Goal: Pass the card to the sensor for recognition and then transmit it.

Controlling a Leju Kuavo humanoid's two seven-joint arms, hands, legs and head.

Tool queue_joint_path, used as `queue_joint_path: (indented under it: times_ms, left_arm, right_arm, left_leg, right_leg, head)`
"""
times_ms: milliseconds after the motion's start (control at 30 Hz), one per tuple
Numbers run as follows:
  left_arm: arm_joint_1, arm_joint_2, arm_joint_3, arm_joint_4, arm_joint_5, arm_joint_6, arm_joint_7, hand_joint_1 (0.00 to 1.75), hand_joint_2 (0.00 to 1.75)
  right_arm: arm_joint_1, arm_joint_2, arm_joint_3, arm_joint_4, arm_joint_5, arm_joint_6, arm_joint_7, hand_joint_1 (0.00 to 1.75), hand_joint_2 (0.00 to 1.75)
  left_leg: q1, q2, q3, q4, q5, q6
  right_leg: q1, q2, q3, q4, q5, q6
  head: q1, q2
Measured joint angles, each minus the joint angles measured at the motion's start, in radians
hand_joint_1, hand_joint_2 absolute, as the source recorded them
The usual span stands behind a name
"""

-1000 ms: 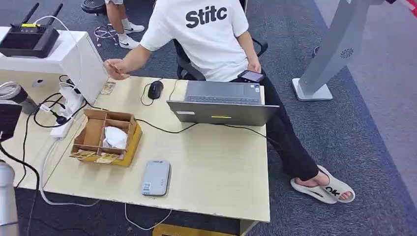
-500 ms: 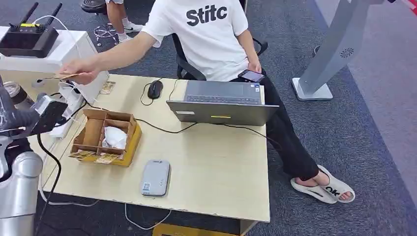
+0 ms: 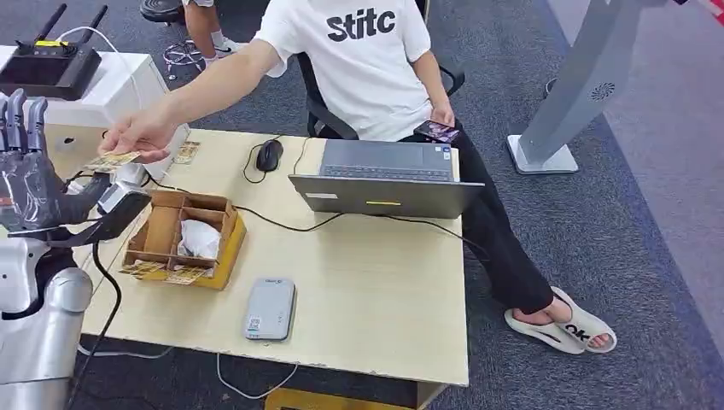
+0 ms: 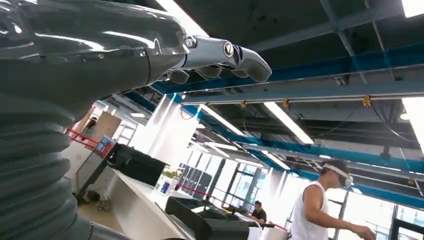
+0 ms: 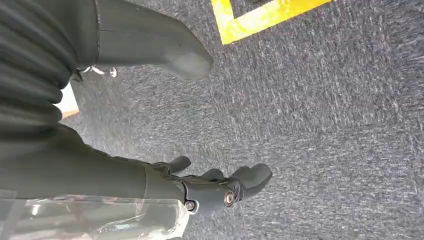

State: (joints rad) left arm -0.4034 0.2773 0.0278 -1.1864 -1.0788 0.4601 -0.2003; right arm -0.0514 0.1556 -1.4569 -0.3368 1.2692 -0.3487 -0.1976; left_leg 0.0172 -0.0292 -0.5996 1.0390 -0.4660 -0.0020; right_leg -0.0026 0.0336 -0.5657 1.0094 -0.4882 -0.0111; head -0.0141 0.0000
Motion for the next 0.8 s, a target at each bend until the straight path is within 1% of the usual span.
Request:
queue_joint_path:
  times_ms: [100,233,300,333,367,400,433,800]
  left_arm:
    - [0.000,0.000,-0.001,0.000,-0.002,0.002,0.000,0.00,1.75]
    - [0.000,-0.002,-0.018,-0.002,-0.054,0.028,0.009,0.00,1.75]
    - [0.000,-0.005,-0.024,-0.003,-0.064,0.031,0.011,0.00,1.75]
    - [0.000,-0.007,-0.031,-0.004,-0.066,0.031,0.012,0.09,1.75]
    - [0.000,-0.010,-0.036,-0.004,-0.067,0.031,0.012,0.45,1.75]
    - [0.000,-0.012,-0.041,-0.004,-0.068,0.030,0.012,1.64,1.75]
    - [0.000,-0.014,-0.048,-0.004,-0.068,0.029,0.012,1.75,1.75]
    - [0.019,-0.019,-0.081,-0.003,-0.053,0.018,0.018,1.75,1.75]
  right_arm:
    - [0.000,-0.002,0.000,0.000,0.000,0.000,0.000,0.00,1.75]
    - [0.000,-0.003,0.002,0.002,0.009,0.000,0.002,0.00,1.75]
    - [0.000,-0.003,0.005,0.004,0.011,0.000,0.002,0.00,1.75]
    - [0.000,-0.003,0.008,0.005,0.011,0.000,0.001,0.00,1.75]
    - [0.000,-0.003,0.009,0.006,0.012,0.000,0.001,0.00,1.75]
    - [0.000,-0.003,0.010,0.007,0.012,-0.001,0.001,0.00,1.75]
    - [0.000,-0.003,0.011,0.008,0.012,-0.002,0.001,0.00,1.75]
    - [0.001,-0.003,0.017,0.013,0.021,-0.005,0.008,0.00,1.75]
  left_leg:
    - [0.000,0.000,0.000,0.000,0.000,0.000]
    - [0.000,0.000,0.000,0.000,0.000,0.000]
    - [0.000,0.000,0.000,0.000,0.000,0.000]
    - [0.000,0.000,0.000,0.000,0.000,0.000]
    - [0.000,0.000,0.000,0.000,0.000,0.000]
    - [0.000,0.000,0.000,0.000,0.000,0.000]
    - [0.000,0.000,0.000,0.000,0.000,0.000]
    - [0.000,0.000,-0.001,0.000,0.000,0.000]
  right_leg:
    - [0.000,0.000,0.000,0.000,0.000,0.000]
    - [0.000,0.000,0.000,0.000,0.000,0.000]
    - [0.000,0.000,0.000,0.000,0.000,0.000]
    - [0.000,0.000,0.000,0.000,0.000,0.000]
    - [0.000,0.000,0.000,0.000,0.000,0.000]
    - [0.000,0.000,0.000,0.000,0.000,0.000]
    - [0.000,0.000,0.000,0.000,0.000,0.000]
    - [0.000,0.000,-0.001,0.000,0.000,0.000]
  head:
    - [0.000,0.000]
    - [0.000,0.000]
    - [0.000,0.000]
    - [0.000,0.000]
    - [0.000,0.000]
    - [0.000,0.000]
    - [0.000,0.000]
    - [0.000,0.000]
